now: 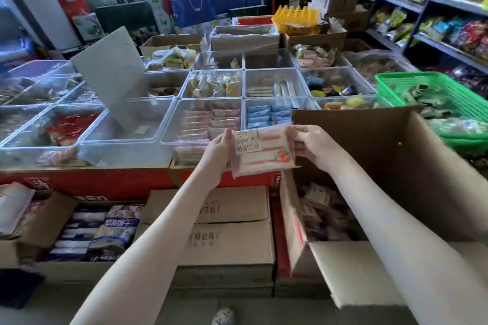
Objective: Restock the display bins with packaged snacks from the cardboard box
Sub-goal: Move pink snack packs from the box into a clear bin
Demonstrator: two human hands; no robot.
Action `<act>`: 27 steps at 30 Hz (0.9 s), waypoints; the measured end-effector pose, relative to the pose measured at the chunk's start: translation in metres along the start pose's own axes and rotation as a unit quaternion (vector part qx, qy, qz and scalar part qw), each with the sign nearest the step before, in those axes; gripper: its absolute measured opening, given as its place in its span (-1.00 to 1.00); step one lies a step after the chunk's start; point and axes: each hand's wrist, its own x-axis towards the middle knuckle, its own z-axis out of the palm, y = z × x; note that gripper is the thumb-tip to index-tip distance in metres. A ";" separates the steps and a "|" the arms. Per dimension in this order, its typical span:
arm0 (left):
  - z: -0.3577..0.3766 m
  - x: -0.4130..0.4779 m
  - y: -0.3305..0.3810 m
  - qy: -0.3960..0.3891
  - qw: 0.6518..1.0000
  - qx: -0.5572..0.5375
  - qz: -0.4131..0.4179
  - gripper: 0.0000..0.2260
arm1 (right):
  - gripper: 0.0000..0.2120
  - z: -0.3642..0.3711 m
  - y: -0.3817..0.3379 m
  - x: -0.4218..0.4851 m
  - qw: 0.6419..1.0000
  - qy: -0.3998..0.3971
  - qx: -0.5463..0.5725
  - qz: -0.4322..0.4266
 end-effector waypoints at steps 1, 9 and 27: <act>-0.016 0.011 0.000 0.001 1.000 0.009 0.011 -0.61 | -0.80 0.011 0.001 0.015 1.000 -0.001 -0.006 0.001; -0.116 0.154 0.010 0.016 0.998 0.053 0.031 -0.58 | -0.86 0.082 -0.007 0.166 0.997 0.029 -0.069 -0.001; -0.146 0.351 -0.028 -0.079 0.969 0.233 0.002 -0.90 | -0.90 0.068 0.056 0.306 0.904 0.189 -0.378 0.063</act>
